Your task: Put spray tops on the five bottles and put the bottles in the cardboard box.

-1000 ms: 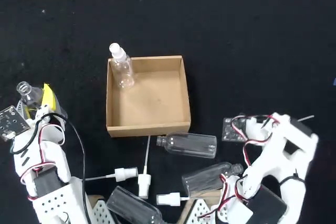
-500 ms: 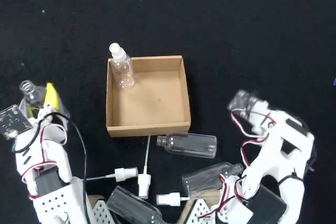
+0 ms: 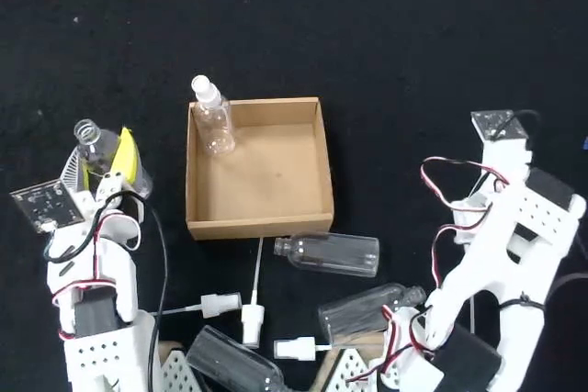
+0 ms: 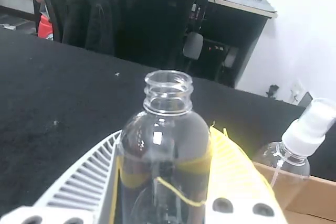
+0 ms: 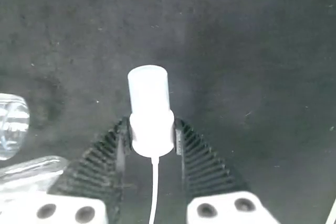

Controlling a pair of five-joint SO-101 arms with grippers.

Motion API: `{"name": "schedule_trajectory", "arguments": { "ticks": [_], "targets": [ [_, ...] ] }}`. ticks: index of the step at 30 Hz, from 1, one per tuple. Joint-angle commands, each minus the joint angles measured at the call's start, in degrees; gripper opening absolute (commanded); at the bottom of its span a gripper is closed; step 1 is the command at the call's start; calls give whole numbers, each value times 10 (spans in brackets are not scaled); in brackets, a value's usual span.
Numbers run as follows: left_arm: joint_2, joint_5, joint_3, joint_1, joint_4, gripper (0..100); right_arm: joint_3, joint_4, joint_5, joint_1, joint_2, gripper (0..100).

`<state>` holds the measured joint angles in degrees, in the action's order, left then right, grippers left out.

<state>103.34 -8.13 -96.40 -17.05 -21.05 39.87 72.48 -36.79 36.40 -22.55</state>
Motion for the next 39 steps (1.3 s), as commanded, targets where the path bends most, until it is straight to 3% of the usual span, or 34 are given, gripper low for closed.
{"name": "schedule_trajectory", "arguments": {
  "ticks": [1, 8, 13, 25, 30, 33, 39],
  "targets": [
    [11, 4, -9, 41, 14, 30, -40, 5, 29, -14, -23, 15],
    [11, 5, -9, 102, 43, 30, -102, 11, 101, -14, -24, 15],
    [10, 5, -9, 139, 60, 30, -180, 91, 155, -52, -23, 15],
    [8, 1, -9, 182, 57, 30, -494, 256, 345, -294, -24, 15],
    [8, 4, -9, 179, 50, 30, -633, 251, 418, -431, -19, 15],
    [11, 0, -9, 184, 4, 30, -689, 217, 440, -499, -20, 15],
    [11, 0, -9, 185, 33, 30, -733, 135, 443, -571, -21, 17]
  ]
}}
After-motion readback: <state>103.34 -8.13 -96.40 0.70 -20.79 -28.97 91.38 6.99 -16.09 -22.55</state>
